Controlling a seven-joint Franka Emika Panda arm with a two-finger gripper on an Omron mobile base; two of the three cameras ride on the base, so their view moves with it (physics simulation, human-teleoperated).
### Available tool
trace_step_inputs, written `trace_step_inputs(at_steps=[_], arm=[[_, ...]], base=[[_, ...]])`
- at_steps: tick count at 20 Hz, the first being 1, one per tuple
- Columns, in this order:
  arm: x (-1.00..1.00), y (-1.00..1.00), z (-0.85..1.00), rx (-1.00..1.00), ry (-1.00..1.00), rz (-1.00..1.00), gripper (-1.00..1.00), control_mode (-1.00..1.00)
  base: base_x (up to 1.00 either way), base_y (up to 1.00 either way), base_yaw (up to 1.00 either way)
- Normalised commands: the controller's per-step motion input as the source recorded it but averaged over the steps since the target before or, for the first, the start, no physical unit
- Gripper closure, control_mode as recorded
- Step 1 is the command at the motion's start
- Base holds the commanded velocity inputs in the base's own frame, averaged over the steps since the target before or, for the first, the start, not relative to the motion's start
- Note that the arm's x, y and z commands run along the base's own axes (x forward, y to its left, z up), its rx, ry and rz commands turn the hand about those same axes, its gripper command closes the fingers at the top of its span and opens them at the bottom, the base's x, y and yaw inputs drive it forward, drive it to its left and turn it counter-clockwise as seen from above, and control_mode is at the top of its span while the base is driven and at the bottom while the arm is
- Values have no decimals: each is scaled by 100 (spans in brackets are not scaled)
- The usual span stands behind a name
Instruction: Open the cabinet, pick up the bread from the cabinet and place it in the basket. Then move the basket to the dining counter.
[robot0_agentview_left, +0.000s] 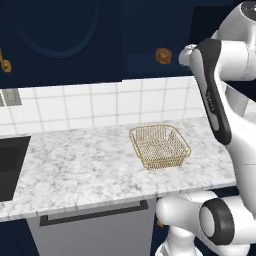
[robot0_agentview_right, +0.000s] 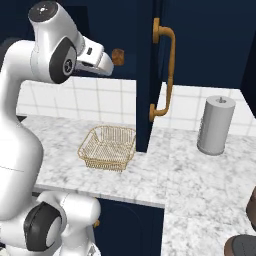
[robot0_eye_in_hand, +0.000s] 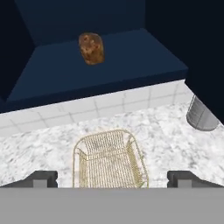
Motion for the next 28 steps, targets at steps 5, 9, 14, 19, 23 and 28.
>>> trace_step_inputs(at_steps=[5, 9, 14, 19, 23, 28], arm=[[100, 23, 0, 0, -25, 2, -100, -100], [86, 4, 0, 0, -29, 6, -100, -100], [51, -16, 0, -4, -11, 19, -100, -100], [39, -20, 0, -15, 0, 16, -100, -100], [33, -2, 0, -20, 0, 7, -100, -100], [63, 2, 0, -9, 0, 1, -100, -100]], base=[[0, 0, 0], [0, 0, 0], [0, 0, 0], [0, 0, 0], [0, 0, 0], [0, 0, 0]])
